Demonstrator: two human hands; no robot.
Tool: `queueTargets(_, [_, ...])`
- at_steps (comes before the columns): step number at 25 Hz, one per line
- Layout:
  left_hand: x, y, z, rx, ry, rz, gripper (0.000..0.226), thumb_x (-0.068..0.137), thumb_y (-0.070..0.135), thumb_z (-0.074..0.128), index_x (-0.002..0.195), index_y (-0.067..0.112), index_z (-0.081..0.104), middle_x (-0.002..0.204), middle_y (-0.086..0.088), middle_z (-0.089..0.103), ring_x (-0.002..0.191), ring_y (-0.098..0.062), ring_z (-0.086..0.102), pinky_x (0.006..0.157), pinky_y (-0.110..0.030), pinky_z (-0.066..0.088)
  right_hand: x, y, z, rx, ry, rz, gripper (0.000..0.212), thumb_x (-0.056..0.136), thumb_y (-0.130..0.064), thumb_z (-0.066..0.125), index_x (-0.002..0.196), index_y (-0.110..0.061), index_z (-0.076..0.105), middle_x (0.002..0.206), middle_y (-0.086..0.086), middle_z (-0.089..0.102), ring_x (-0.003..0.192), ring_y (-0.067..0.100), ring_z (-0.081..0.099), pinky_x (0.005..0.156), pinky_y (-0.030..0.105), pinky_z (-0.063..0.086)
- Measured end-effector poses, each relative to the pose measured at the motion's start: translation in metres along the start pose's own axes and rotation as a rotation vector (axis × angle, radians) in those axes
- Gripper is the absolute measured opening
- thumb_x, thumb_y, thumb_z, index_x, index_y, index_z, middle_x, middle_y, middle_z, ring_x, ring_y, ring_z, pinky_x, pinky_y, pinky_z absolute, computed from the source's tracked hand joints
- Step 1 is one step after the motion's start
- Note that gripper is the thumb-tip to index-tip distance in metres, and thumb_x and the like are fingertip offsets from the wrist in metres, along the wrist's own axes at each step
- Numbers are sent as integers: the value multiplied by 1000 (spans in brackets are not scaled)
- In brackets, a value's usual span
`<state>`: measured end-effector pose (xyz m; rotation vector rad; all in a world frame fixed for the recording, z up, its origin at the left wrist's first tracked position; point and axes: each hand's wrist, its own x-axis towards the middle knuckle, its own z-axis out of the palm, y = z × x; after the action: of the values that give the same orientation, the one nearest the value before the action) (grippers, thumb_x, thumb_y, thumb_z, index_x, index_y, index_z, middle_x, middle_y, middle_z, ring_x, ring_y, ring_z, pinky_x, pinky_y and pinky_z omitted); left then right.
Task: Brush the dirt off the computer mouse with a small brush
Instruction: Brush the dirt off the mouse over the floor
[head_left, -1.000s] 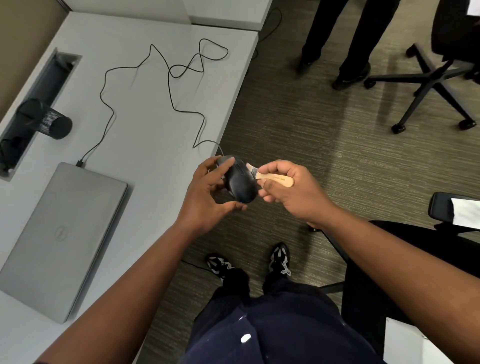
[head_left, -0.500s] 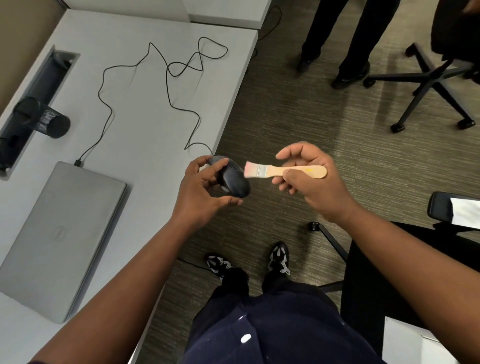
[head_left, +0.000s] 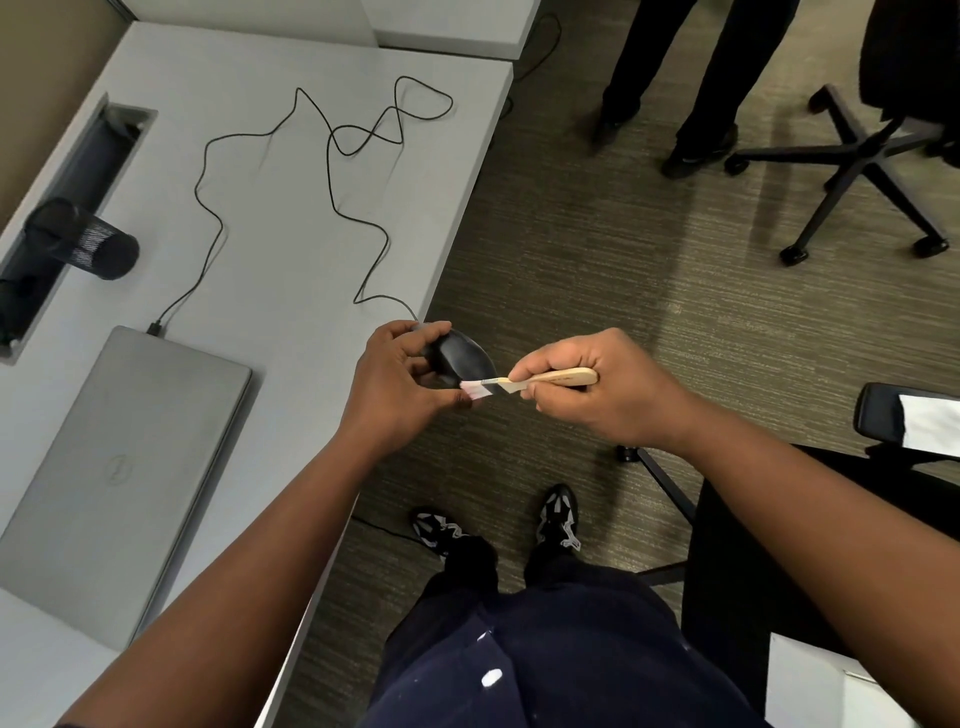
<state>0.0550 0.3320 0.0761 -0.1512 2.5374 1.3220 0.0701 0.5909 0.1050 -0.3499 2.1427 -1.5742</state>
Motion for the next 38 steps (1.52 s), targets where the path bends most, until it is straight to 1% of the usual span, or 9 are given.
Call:
queueTargets(5, [1, -3, 0, -1, -1, 10, 98, 55, 25, 104, 144, 24, 63, 149, 2, 47, 123, -20, 67, 99, -37, 61, -3, -2, -5, -163, 27, 21, 22, 91, -9, 68, 95, -27, 80, 63, -8, 68, 50, 3, 52, 51, 18, 39])
queueTargets(7, [0, -4, -1, -7, -2, 5, 97, 56, 25, 103, 144, 24, 63, 150, 2, 47, 124, -22, 67, 99, -40, 62, -3, -2, -7, -136, 66, 21, 23, 89, -6, 68, 92, -26, 80, 62, -6, 67, 49, 5, 51, 50, 20, 39])
queueTargets(10, [-2, -4, 0, -21, -1, 8, 94, 57, 23, 103, 143, 24, 64, 147, 2, 48, 123, -20, 68, 99, -39, 62, -3, -5, -4, 25, 42, -8, 21, 91, -6, 70, 97, -24, 80, 74, 9, 73, 58, 33, 57, 54, 34, 44])
queueTargets(12, [-3, -4, 1, -18, 0, 19, 92, 58, 20, 103, 141, 25, 64, 146, 3, 49, 122, -18, 67, 97, -33, 62, -2, -4, 0, 46, 18, -28, 21, 91, -9, 71, 99, -26, 80, 80, 11, 75, 66, 39, 61, 56, 38, 46])
queueTargets(21, [-8, -4, -3, -82, -3, 4, 101, 49, 33, 101, 142, 24, 64, 148, 3, 49, 124, -20, 68, 97, -39, 63, -4, 4, -8, -103, 70, 56, 23, 91, -6, 70, 93, -27, 80, 69, 9, 71, 53, 10, 51, 52, 23, 42])
queueTargets(26, [-10, -3, -2, -108, -13, 11, 100, 50, 31, 99, 143, 23, 63, 148, 1, 50, 124, -19, 68, 99, -37, 61, -6, -3, -12, 191, 99, 31, 15, 92, -10, 74, 102, -20, 79, 88, 24, 74, 77, 51, 65, 66, 53, 56])
queueTargets(29, [-10, -3, 0, -111, -7, 6, 95, 52, 25, 102, 140, 26, 64, 146, 3, 53, 123, -18, 68, 99, -34, 61, -5, -5, -7, 240, 3, 21, 17, 94, -7, 73, 109, -12, 78, 92, 25, 75, 80, 38, 69, 75, 40, 58])
queueTargets(33, [-9, -7, 0, -56, -4, 27, 93, 61, 11, 102, 144, 24, 62, 147, 2, 53, 126, -22, 66, 98, -36, 61, -4, 0, -8, 194, -24, 78, 15, 96, -10, 72, 109, -12, 78, 93, 23, 76, 82, 25, 70, 78, 43, 57])
queueTargets(38, [-10, -4, 0, -116, -5, 25, 98, 52, 29, 100, 143, 22, 64, 146, 3, 54, 126, -19, 66, 98, -36, 61, -4, 1, -16, 4, -45, 80, 14, 97, -14, 71, 104, -23, 79, 84, 11, 75, 72, 18, 64, 71, 42, 54])
